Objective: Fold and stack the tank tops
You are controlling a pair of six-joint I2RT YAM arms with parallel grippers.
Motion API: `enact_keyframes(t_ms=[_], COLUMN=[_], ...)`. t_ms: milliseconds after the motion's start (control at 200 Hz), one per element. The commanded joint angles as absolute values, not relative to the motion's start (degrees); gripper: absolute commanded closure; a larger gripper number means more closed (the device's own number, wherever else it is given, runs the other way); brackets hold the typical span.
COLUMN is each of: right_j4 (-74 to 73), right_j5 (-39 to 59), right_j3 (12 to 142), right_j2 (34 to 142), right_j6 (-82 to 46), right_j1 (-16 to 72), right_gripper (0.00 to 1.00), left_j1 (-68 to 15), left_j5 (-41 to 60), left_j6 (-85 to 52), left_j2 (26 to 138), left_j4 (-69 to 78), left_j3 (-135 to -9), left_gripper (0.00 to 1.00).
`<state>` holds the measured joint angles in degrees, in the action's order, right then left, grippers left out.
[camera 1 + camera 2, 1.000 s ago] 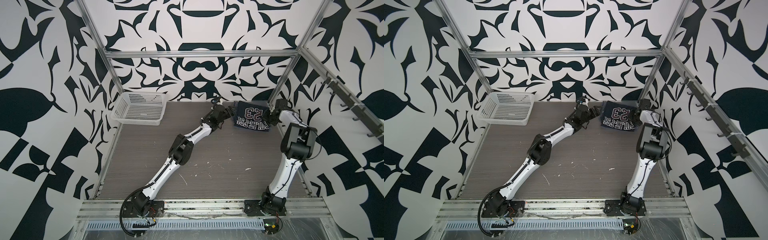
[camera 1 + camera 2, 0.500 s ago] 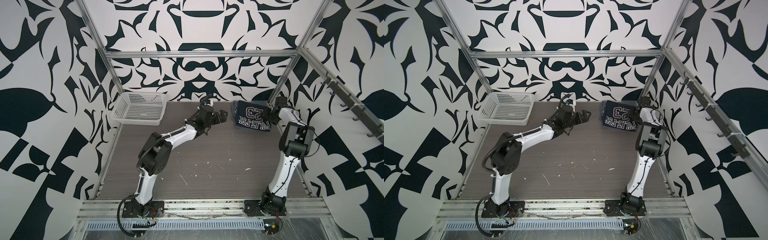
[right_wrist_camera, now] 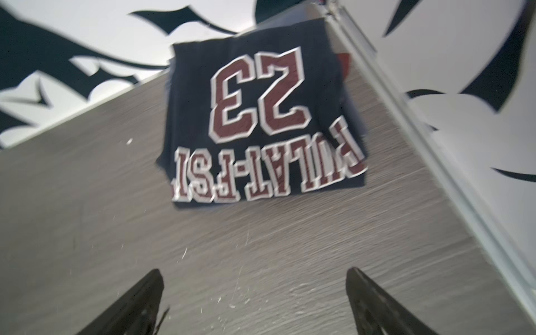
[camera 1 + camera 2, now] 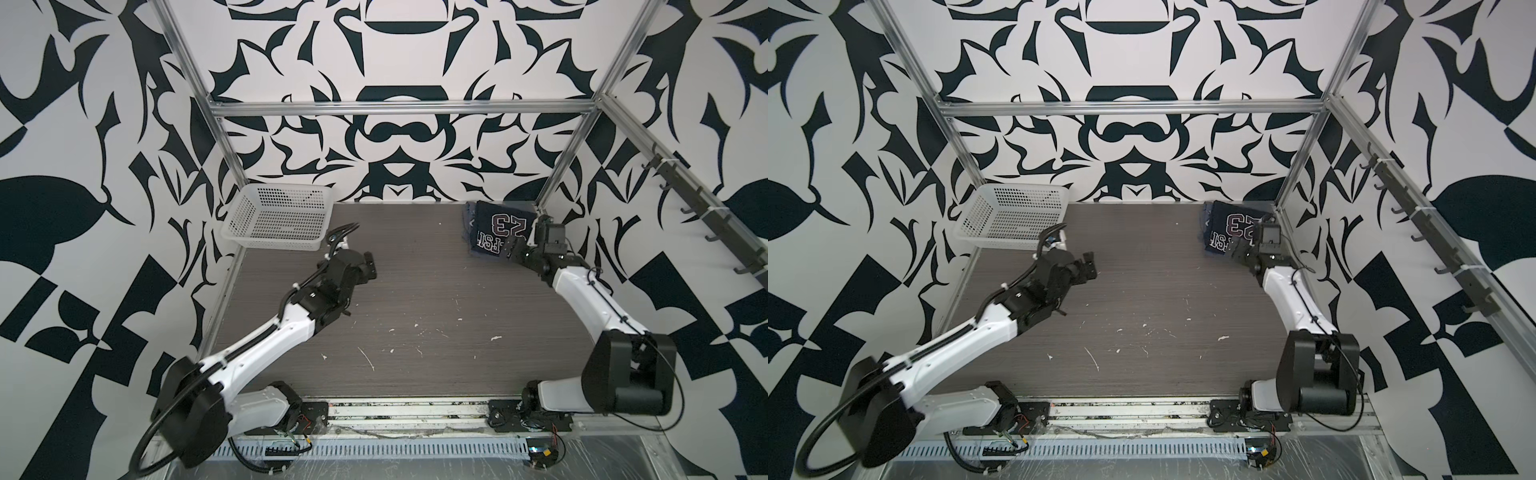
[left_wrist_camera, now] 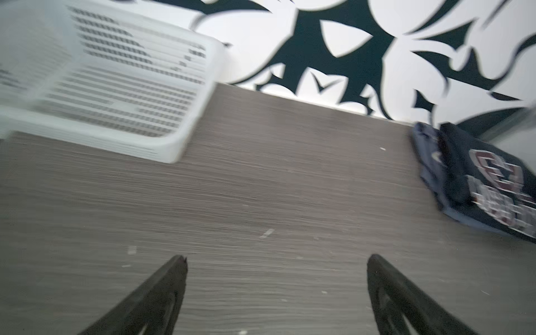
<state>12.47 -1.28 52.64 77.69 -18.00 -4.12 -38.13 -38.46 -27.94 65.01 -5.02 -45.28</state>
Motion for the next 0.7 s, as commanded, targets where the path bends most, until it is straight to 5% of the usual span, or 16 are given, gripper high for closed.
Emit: enact_keyframes(t_ms=[0,355,610,695], right_j4=[1.1,-29.9,-58.5,-51.6], right_j5=[-3.9,-10.5,-4.1,-5.9], right_j3=[43.2,25.6,18.2,19.9], right_j2=[76.5,79.2,90.1,87.9], right_j6=[-12.7,-1.2,0.8,0.3], right_j1=[-3.2,4.1,4.2,4.4], right_gripper=[0.0,0.0,0.0,0.0], left_j1=[-33.9,-16.7,-8.4,-5.4], left_j5=[-54.9,-43.8,-30.1,-24.7], left_j6=[-18.6,-2.5,1.8,-1.1], left_j2=[59.4,58.0,75.7,81.8], left_j4=[-3.2,31.3,59.5,63.4], left_j3=[-37.7,-13.0,-11.5,-12.6], left_gripper=[0.01,0.01,0.01,0.01])
